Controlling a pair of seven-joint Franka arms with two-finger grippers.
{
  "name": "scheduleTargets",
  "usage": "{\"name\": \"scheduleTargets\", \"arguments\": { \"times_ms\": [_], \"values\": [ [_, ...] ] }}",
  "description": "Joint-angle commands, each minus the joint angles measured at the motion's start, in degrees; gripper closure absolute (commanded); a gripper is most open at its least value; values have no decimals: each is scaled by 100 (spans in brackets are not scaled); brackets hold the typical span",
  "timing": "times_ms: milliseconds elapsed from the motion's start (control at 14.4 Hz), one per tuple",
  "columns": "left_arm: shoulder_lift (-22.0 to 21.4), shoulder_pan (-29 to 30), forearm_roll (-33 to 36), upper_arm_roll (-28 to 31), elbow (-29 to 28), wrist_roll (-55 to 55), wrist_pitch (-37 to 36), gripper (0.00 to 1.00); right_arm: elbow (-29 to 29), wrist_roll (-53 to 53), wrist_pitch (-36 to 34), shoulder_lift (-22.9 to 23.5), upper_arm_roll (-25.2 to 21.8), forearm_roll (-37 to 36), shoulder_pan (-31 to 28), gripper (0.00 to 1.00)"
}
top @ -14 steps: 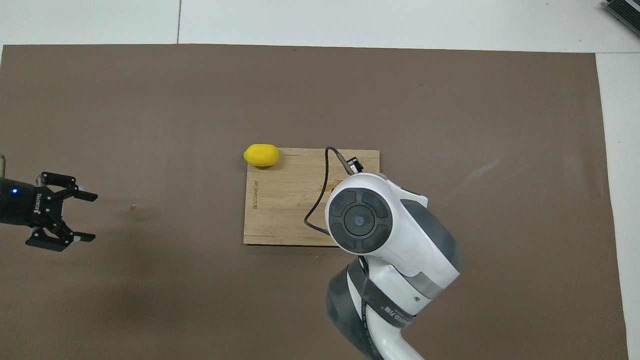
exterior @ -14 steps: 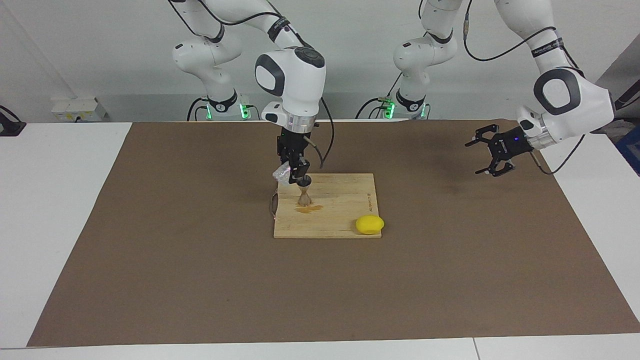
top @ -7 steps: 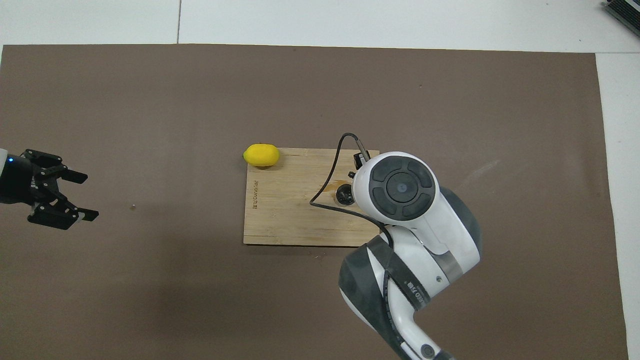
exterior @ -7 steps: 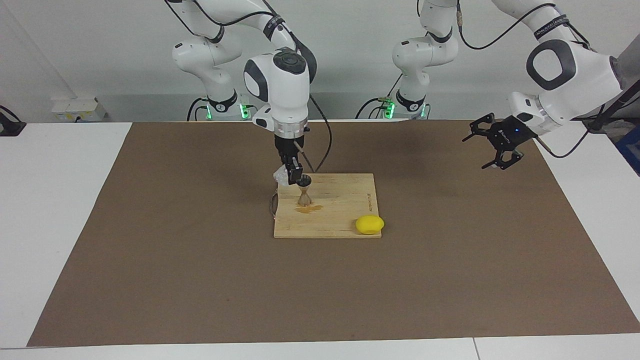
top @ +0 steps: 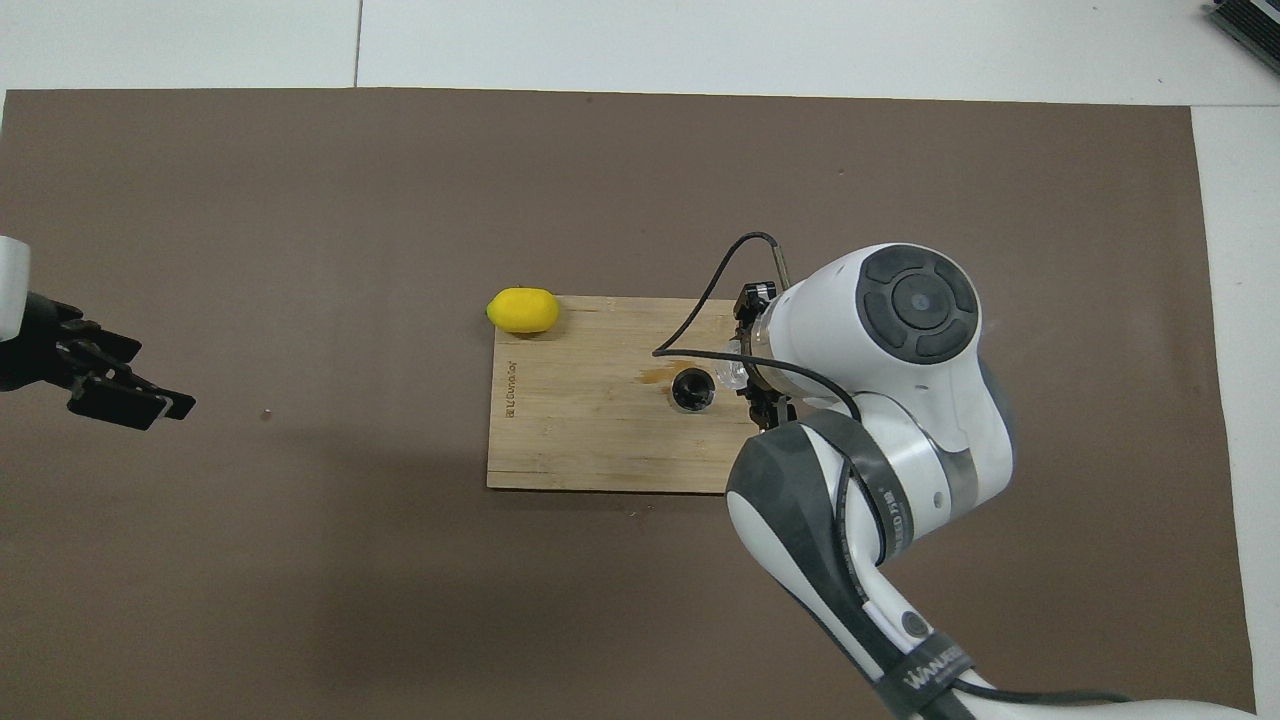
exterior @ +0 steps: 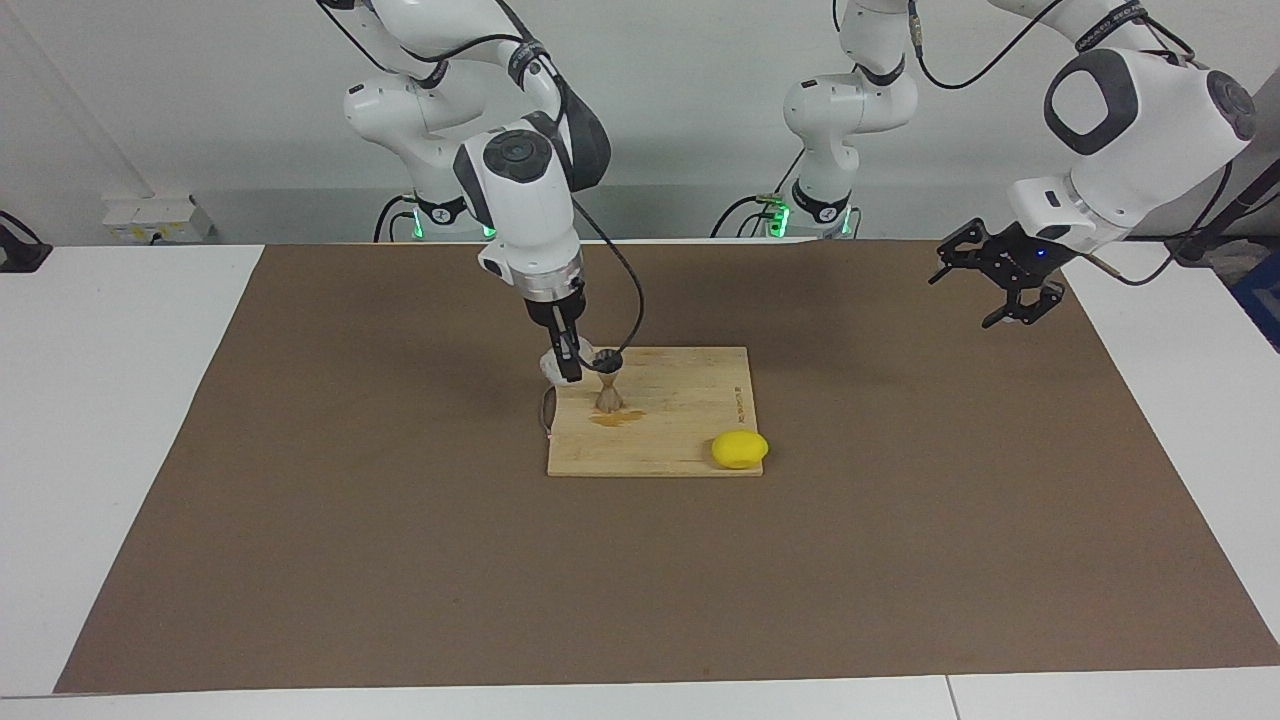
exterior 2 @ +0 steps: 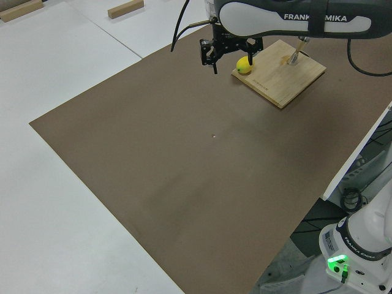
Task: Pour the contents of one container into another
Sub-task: 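Carry the glass back to its starting spot with the right gripper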
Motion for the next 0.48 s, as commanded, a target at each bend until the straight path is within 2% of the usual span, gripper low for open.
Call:
{"name": "scheduleTargets", "arguments": {
  "times_ms": [0, 208, 416],
  "values": [
    [-158, -346, 551, 47, 127, -968, -256, 0, -236, -473, 204, -38, 50, 613, -341, 91],
    [-158, -557, 772, 38, 391, -1945, -634, 0, -552, -1227, 204, -64, 50, 1499, -929, 92],
    [-149, -733, 1009, 29, 759, -2430, -1029, 0, -894, -2299, 178, -64, 41, 2283, -1606, 97]
  ]
}}
